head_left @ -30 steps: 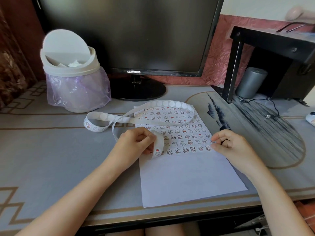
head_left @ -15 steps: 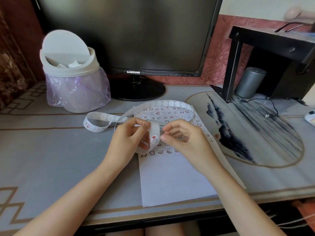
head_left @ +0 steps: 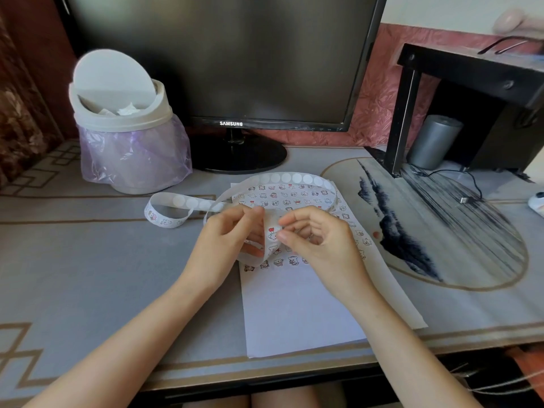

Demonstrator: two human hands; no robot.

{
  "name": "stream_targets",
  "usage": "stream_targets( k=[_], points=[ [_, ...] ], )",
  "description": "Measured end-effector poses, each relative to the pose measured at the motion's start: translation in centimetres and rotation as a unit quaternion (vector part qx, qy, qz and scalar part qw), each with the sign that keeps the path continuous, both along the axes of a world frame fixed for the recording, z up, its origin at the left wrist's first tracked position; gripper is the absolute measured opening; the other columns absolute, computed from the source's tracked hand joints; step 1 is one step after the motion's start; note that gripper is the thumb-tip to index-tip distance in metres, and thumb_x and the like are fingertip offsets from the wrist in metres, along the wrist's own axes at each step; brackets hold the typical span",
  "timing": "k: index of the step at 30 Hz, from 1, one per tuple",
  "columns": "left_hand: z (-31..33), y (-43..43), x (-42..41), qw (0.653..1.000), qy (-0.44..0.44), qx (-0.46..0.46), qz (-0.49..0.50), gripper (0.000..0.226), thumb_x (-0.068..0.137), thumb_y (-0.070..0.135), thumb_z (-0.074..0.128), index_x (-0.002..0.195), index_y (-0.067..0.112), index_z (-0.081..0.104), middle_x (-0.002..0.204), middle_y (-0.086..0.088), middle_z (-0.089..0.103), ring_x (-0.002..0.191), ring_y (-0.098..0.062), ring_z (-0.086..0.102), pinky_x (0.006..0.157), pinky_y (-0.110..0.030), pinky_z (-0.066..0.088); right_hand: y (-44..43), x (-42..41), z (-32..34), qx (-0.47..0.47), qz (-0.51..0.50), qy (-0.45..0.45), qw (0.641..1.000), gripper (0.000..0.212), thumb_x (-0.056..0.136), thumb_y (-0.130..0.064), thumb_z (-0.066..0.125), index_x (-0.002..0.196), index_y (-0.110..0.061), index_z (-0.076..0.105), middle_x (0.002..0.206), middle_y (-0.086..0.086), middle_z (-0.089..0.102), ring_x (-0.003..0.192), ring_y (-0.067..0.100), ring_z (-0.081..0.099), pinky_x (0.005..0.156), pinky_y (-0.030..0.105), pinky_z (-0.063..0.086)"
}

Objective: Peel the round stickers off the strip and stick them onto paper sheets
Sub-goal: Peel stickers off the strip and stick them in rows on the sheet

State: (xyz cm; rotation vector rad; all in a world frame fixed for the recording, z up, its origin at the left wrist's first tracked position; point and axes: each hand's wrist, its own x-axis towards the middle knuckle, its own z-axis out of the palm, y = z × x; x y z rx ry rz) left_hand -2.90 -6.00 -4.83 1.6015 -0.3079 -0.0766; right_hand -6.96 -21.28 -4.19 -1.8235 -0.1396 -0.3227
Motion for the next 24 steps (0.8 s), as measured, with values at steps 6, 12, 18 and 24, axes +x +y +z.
stream_targets(
  k=[6, 12, 18, 24],
  points=[
    [0.1, 0.0, -0.2, 1.000, -0.016, 0.014, -0.020, 0.013, 0.090, 0.016, 0.060, 0.079, 0.012, 0.065, 0.076, -0.003, 0.068, 0.073, -0.012, 0.064, 0.061, -0.022, 0.053, -0.2, 0.1, 0.1, -0.009, -0.010, 0.005, 1.000, 0.018, 0.078, -0.008, 0.074, 0.081, -0.025, 0.071, 0.078, -0.006, 0.070, 0.072, 0.010, 0.059, 0.074, 0.036, 0.051],
    [0.1, 0.0, -0.2, 0.999, -0.012, 0.019, -0.027, 0.014, 0.090, 0.017, 0.061, 0.078, 0.011, 0.065, 0.071, -0.001, 0.068, 0.070, -0.009, 0.063, 0.061, -0.022, 0.053, -0.4, 0.2, -0.1, -0.018, -0.009, 0.006, 1.000, 0.016, 0.078, -0.009, 0.074, 0.079, -0.024, 0.070, 0.077, -0.005, 0.069, 0.076, 0.025, 0.060, 0.073, 0.038, 0.049],
    [0.0, 0.1, -0.1, 0.999, 0.018, 0.036, -0.027, 0.017, 0.089, 0.023, 0.063, 0.080, 0.008, 0.065, 0.075, -0.008, 0.071, 0.072, -0.016, 0.065, 0.068, -0.036, 0.058, -0.7, -0.1, -0.4, -0.060, -0.005, 0.004, 0.998, 0.012, 0.081, -0.013, 0.071, 0.079, -0.024, 0.067, 0.080, -0.010, 0.066, 0.075, 0.018, 0.057, 0.063, 0.025, 0.041],
    [0.1, 0.1, -0.2, 0.998, 0.036, 0.052, -0.009, 0.017, 0.089, 0.022, 0.063, 0.076, 0.011, 0.063, 0.070, -0.002, 0.070, 0.062, -0.014, 0.066, 0.068, -0.031, 0.057, -1.1, -1.1, 0.3, -0.028, 0.000, 0.011, 1.000, 0.009, 0.080, -0.012, 0.072, 0.078, -0.019, 0.068, 0.079, -0.012, 0.065, 0.074, 0.005, 0.056, 0.063, 0.019, 0.039]
  ],
)
